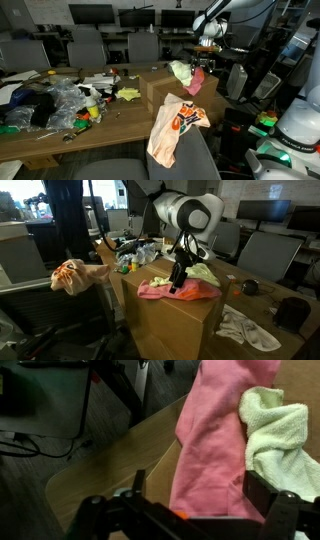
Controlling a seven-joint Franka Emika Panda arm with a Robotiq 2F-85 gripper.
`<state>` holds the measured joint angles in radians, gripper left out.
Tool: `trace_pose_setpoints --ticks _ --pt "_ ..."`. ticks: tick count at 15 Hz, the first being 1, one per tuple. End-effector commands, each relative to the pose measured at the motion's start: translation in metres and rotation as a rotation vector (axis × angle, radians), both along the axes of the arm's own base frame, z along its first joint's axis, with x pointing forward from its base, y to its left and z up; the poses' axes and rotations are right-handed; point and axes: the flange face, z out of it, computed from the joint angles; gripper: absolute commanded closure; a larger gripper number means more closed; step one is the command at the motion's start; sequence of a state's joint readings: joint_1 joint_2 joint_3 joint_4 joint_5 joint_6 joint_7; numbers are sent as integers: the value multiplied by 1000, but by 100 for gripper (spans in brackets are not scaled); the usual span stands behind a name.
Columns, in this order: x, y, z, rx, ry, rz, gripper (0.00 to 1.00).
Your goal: Move the peach and pink shirt from the box to the backrest of the chair
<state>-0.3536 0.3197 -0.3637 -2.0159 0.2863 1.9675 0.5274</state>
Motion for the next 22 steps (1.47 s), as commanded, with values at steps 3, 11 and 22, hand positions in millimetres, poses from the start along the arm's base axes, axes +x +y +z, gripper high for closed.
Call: trace_pose_setpoints --ticks 3,11,22 --pt "2 -12 15 -161 33 12 0" --pt "48 21 24 -419 69 85 0" --pt "26 16 -7 -347 112 32 0"
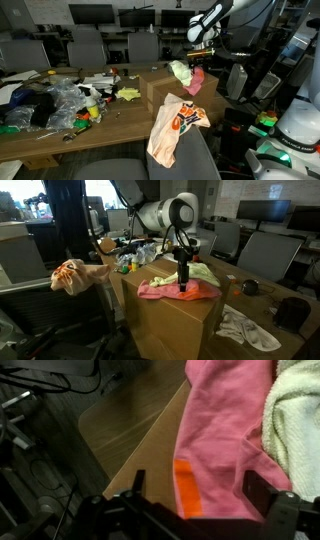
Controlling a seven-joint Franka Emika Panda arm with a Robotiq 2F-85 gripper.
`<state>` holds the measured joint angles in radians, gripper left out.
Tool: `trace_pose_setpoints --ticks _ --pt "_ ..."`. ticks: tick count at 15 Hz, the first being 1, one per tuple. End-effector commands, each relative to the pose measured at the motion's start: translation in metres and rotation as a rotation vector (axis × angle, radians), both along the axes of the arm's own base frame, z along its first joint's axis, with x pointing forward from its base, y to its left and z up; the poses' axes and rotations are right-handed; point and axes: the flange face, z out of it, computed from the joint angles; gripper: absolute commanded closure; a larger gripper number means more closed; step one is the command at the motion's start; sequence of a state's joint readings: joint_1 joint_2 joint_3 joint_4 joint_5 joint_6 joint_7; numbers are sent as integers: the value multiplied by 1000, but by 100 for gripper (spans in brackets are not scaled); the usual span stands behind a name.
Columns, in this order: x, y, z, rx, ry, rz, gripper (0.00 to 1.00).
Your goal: Move the peach and pink shirt from the box to the backrest of the chair
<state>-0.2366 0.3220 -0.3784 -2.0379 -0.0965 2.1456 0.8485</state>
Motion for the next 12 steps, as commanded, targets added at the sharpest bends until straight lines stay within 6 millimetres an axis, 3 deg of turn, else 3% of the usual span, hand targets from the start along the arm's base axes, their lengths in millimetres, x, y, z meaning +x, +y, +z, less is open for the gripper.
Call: trace_pose_setpoints --ticks 1,7,12 --pt "-7 -5 -12 49 -18 -30 0" --pt "-12 -11 -30 106 -20 -75 0" --pt "-10 -15 -35 80 7 -89 0"
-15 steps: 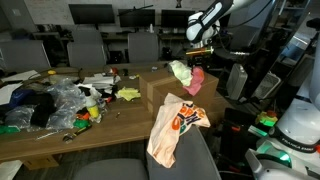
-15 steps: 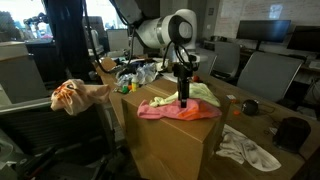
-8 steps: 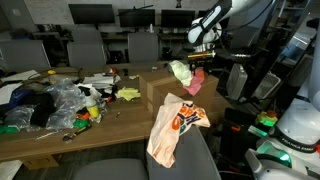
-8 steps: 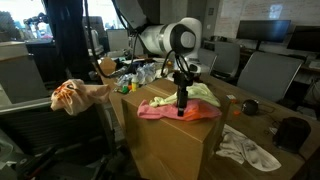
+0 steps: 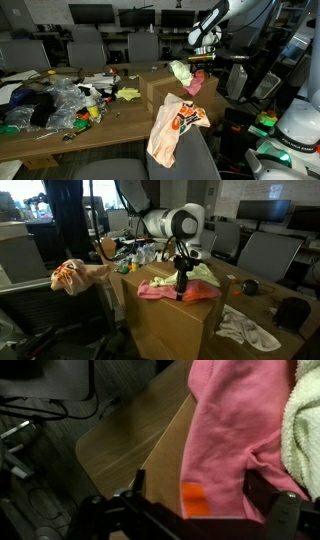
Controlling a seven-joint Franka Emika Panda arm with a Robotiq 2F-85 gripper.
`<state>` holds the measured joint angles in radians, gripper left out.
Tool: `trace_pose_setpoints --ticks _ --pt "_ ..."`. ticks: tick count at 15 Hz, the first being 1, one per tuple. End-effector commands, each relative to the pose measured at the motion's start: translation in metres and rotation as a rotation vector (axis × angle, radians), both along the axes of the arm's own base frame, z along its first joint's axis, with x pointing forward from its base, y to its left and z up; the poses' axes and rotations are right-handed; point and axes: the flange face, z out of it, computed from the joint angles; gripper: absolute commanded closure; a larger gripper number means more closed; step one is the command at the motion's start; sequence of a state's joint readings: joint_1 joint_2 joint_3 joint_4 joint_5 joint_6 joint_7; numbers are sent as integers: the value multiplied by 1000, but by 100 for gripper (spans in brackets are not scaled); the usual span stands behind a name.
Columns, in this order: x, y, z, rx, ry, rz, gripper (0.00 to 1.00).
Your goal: Move the peach and pink shirt from the box to the backrest of the chair
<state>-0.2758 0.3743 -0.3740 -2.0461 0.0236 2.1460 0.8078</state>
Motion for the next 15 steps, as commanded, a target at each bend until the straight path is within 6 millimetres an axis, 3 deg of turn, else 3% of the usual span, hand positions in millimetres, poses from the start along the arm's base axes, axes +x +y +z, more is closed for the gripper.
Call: trace_pose_setpoints --ticks 1,5,7,15 --pt "6 -5 -2 -15 9 -6 0" --pt "8 -5 -2 -15 8 -6 0" --pt "8 -5 -2 -9 5 -4 26" --pt "15 -6 -5 27 -29 -5 89"
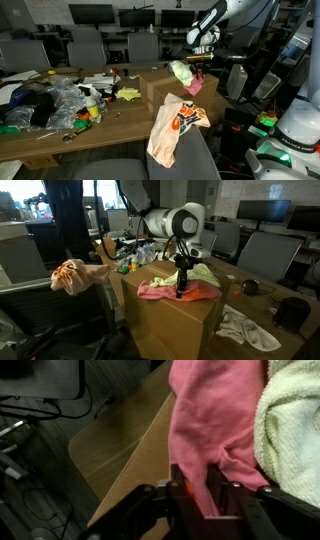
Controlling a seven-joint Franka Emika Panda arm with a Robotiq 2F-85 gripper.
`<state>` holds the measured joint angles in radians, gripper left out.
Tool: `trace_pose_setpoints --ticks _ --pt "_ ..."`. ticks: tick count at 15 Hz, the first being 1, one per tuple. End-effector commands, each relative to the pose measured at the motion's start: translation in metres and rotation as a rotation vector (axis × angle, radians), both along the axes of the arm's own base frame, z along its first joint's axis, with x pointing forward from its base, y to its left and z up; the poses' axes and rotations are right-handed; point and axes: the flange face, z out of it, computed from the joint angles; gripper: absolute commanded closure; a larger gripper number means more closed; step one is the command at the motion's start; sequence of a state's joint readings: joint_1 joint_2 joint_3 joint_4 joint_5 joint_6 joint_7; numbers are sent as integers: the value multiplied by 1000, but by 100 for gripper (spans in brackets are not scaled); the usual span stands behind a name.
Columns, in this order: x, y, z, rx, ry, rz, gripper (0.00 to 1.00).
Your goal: Move the peach and pink shirt from the box to the backrest of the chair
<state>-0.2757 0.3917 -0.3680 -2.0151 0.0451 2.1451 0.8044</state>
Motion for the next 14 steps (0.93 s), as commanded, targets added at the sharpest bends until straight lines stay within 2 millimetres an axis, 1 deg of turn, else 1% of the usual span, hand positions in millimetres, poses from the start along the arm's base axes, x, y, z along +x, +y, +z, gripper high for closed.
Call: trace_pose_setpoints --ticks 1,2,5,8,10,11,13,14 --pt "4 -5 -8 31 -13 -4 96" --pt "4 -5 -8 36 -16 -6 99" --pt "4 -6 -7 46 -28 -9 100" --pt "-1 -7 7 65 -51 -7 99" --pt "-7 -6 29 65 -98 18 99" --pt "-10 -6 45 58 -123 44 99" --pt "-18 -2 84 32 -178 133 99" --pt "-21 2 107 14 -201 188 99"
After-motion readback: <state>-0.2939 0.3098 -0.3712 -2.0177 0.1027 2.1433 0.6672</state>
